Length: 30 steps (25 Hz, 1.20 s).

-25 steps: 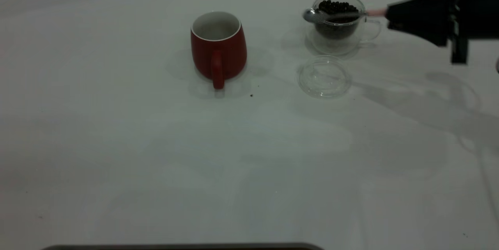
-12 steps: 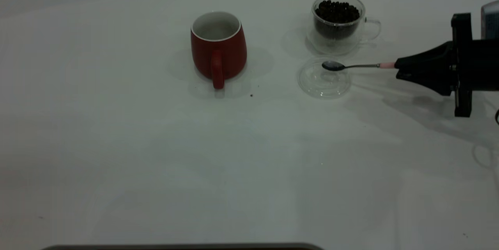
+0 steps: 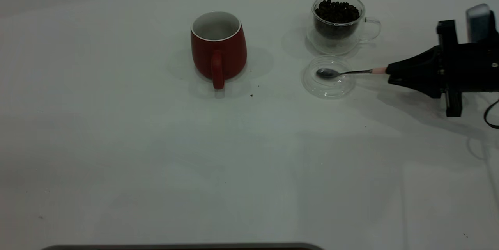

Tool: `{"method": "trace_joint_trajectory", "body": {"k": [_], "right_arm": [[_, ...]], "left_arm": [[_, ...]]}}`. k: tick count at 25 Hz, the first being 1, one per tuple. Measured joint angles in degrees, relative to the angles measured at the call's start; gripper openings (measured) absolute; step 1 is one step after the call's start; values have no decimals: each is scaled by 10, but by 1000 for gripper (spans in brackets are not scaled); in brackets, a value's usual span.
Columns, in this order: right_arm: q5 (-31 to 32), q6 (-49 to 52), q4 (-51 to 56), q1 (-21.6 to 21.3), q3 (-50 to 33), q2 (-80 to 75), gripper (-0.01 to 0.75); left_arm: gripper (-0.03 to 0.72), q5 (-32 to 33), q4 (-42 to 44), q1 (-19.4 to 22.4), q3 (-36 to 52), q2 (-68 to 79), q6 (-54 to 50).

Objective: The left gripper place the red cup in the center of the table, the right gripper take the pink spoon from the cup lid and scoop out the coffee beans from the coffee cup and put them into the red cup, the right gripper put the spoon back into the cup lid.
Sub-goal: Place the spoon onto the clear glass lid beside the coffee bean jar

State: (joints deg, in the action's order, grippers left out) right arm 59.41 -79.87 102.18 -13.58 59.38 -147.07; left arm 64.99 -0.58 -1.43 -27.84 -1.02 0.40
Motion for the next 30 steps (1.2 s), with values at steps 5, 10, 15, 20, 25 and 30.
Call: {"method": "trace_joint_trajectory", "body": {"k": [5, 10, 15, 20, 25, 30], "right_arm": [[-5, 0, 6, 22, 9, 0, 113], [-9, -1, 9, 27, 9, 0, 113], [-9, -1, 10, 27, 9, 0, 113], [-12, -7, 10, 27, 9, 0, 146], [-4, -7, 10, 27, 9, 0, 315], [-2, -7, 6, 27, 9, 0, 479]], "left_arm": [[586, 0, 0, 0, 0, 0, 0], [586, 0, 0, 0, 0, 0, 0], [586, 0, 0, 0, 0, 0, 0], [586, 0, 0, 0, 0, 0, 0], [586, 0, 0, 0, 0, 0, 0], [586, 0, 0, 0, 0, 0, 0]]}}
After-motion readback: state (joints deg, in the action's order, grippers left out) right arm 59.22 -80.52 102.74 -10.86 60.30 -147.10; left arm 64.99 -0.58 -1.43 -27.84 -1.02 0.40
